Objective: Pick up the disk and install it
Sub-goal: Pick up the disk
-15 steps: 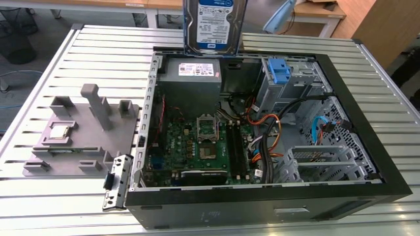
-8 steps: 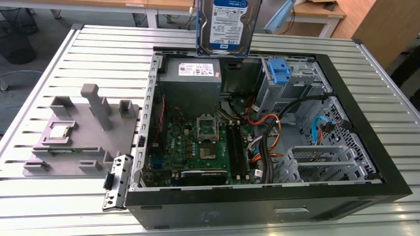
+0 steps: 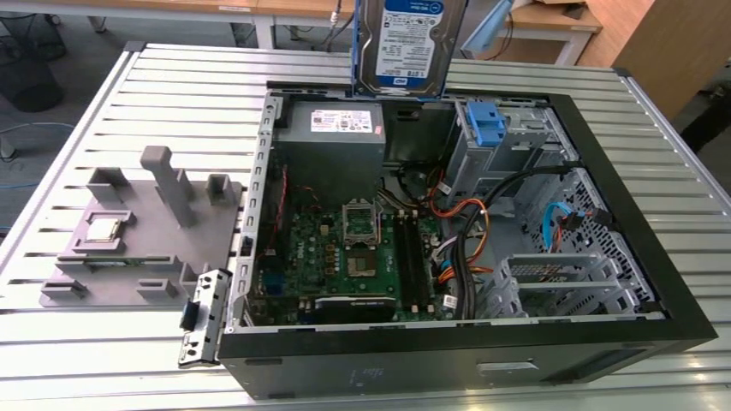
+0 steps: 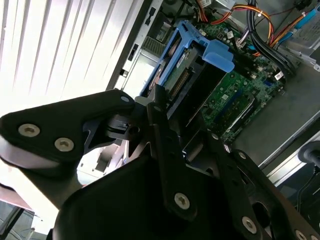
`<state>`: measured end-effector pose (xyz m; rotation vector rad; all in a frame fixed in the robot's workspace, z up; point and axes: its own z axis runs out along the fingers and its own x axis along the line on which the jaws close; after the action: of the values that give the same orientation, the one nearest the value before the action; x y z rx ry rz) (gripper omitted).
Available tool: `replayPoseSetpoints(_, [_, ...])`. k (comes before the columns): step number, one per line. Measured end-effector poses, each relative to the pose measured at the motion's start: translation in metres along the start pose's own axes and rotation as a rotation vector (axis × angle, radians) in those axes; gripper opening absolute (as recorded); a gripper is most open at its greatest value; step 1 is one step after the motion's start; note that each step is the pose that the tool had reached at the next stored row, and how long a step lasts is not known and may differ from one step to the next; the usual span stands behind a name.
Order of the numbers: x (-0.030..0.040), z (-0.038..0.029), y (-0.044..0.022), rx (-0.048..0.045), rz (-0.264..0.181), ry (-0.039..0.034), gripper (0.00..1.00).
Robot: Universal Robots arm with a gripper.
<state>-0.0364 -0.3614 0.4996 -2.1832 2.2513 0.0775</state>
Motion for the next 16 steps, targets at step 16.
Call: replayPoseSetpoints(16, [0.0118,-0.0004,-0.0005,0.0000,0.000,0.0000,0.35])
